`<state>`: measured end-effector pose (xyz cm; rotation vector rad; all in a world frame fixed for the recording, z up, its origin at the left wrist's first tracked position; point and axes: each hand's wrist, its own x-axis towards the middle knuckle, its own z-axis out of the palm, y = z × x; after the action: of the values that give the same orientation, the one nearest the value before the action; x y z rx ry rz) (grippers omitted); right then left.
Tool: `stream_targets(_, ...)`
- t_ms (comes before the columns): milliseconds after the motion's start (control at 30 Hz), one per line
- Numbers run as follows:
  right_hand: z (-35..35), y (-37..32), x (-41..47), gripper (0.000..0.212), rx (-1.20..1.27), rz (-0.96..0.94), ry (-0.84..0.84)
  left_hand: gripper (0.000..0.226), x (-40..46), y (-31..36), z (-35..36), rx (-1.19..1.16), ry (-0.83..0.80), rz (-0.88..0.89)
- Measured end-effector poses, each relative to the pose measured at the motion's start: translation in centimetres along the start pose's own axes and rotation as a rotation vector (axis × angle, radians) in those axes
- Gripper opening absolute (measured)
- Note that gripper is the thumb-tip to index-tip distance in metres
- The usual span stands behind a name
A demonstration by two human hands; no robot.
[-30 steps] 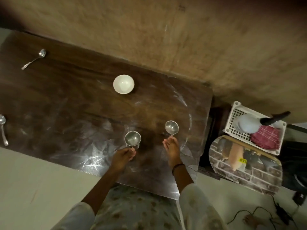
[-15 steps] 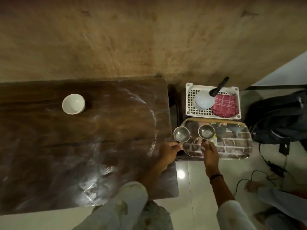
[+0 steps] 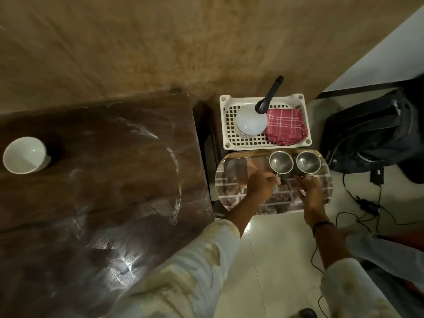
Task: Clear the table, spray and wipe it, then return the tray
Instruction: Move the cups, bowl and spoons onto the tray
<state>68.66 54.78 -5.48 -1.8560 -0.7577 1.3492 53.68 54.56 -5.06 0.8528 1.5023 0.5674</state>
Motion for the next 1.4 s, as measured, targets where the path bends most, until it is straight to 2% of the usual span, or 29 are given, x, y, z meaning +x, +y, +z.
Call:
stream_targets(300, -2.4, -0.4, 2.8, 0.016, -0.119, -0.049, -0.075, 0.027, 2.5, -0.6, 3.2, 0.022, 0.009, -0.056)
stream_targets(400, -2.4, -0.2, 2.9, 0.014, -0.148, -0.066, -0.049, 0.031, 2.3, -0.3, 3.3, -0.008, -0.020, -0.065)
stream_targets(467, -2.2, 0.0, 2.5, 0.021, -0.151, -0.081, 0.008, 0.034, 1.9, -0.1, 2.8, -0.043, -0.052, -0.077)
stream_targets(533, -1.6, 0.5, 1.2, 0.027, -0.134, -0.102, 0.136, 0.035, 1.2, -0.1, 1.6, -0.082, -0.043, -0.093)
stream_targets(600, -0.3, 1.3, -1.2, 0.021, -0.120, -0.103, 0.310, 0.030, -0.1, -0.3, -0.5, -0.120, 0.007, -0.093)
stream_targets(667, 2.1, 2.3, -4.5, 0.018, -0.146, -0.119, 0.370, 0.024, -2.3, -1.2, -3.5, -0.172, 0.073, -0.088)
stream_targets(767, 6.9, 3.8, -10.0, 0.020, -0.220, -0.144, 0.234, 0.008, -6.3, -3.7, -9.0, -0.233, 0.179, -0.030)
stream_targets(833, 10.6, 4.4, -13.5, 0.026, -0.246, -0.173, 0.099, 0.011, -9.3, -5.8, -13.1, -0.297, 0.261, -0.012)
stream_targets(933, 16.3, 5.2, -18.8, 0.010, -0.259, -0.235, -0.130, 0.019, -14.1, -9.4, -19.3, -0.369, 0.383, -0.027)
stream_targets(1133, 27.1, 7.2, -28.3, 0.012, -0.347, -0.288, -0.533, 0.013, -24.6, -18.8, -30.6, -0.464, 0.607, -0.073)
stream_targets(1233, 32.1, 8.4, -33.0, 0.011, -0.440, -0.278, -0.657, 0.011, -30.2, -23.2, -36.0, -0.529, 0.703, -0.089)
stream_targets(1400, 39.9, 10.6, -38.7, 0.013, -0.588, -0.287, -0.763, 0.015, -38.4, -29.9, -43.7, -0.584, 0.848, -0.131)
